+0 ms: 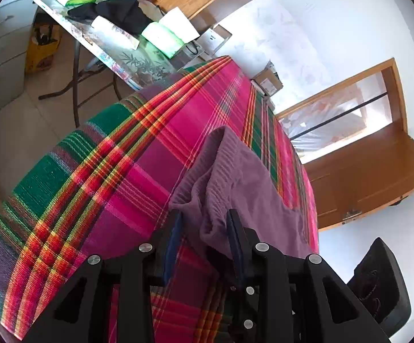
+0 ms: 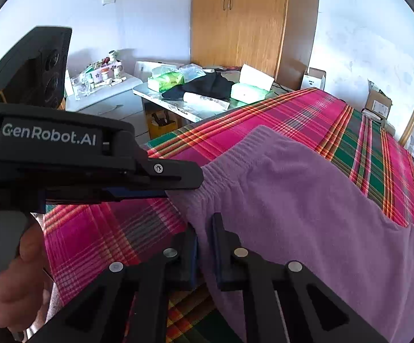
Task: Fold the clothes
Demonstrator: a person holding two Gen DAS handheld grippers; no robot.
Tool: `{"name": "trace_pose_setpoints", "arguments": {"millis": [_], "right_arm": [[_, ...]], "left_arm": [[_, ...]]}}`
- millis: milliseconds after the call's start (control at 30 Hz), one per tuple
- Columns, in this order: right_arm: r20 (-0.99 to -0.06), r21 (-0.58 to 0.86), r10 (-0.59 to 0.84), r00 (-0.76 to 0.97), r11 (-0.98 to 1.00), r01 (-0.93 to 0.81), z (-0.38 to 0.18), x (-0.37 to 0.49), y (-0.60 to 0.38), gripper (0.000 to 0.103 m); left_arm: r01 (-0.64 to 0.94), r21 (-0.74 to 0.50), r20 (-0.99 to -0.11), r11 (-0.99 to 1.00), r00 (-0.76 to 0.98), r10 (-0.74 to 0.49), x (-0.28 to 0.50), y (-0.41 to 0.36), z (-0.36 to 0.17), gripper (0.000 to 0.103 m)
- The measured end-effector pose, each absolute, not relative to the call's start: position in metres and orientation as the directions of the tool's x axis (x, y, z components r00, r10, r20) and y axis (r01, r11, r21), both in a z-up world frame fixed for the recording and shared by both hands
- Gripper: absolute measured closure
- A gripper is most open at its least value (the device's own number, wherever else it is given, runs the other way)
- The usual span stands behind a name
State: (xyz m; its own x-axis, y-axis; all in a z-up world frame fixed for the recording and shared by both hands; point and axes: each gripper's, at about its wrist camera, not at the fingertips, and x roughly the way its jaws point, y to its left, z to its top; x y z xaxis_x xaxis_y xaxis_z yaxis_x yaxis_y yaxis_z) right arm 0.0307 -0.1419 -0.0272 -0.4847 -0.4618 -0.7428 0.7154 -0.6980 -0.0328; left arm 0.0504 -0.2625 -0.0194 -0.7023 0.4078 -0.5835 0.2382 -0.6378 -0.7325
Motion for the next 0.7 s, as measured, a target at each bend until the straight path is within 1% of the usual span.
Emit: {"name": "trace_pose_setpoints", "arguments": {"millis": [167, 233, 367, 433, 567, 633, 700], "right_arm": [[-0.762, -0.036, -0.447, -0.469, -0.693, 0.72, -0.035, 0.03, -0.146, 0.094], [-0.752, -0.031, -0.456, -0.475, -0.696, 0.717, -0.031, 0.032, -0.145, 0.095], [-0.729, -0.004, -0.485, -0.482, -0.702, 0.712, -0.021, 0.033, -0.142, 0.095], [-0.753, -0.019, -0.464, -0.466, -0.693, 0.721, -0.028, 0.033, -0.147, 0.096], [-0.771, -0.028, -0.448, -0.452, -0.685, 0.728, -0.034, 0.032, -0.151, 0.096], [-0.771, -0.022, -0.452, -0.449, -0.685, 0.728, -0.032, 0.031, -0.146, 0.095], [-0.768, -0.011, -0.46, -0.446, -0.686, 0.727, -0.029, 0.029, -0.139, 0.088]], "left_arm": [[0.253, -0.722, -0.594, -0.644, -0.703, 0.391, 0.053, -0.264, -0.021, 0.07], [0.26, -0.716, -0.602, -0.648, -0.7, 0.384, 0.053, -0.263, -0.022, 0.07], [0.248, -0.733, -0.578, -0.633, -0.718, 0.388, 0.054, -0.266, -0.018, 0.07], [0.241, -0.732, -0.572, -0.637, -0.725, 0.383, 0.054, -0.267, -0.015, 0.07], [0.272, -0.721, -0.597, -0.637, -0.712, 0.371, 0.054, -0.267, -0.022, 0.07], [0.282, -0.725, -0.6, -0.628, -0.706, 0.375, 0.054, -0.268, -0.027, 0.07], [0.287, -0.727, -0.6, -0.624, -0.707, 0.374, 0.054, -0.27, -0.028, 0.07]]}}
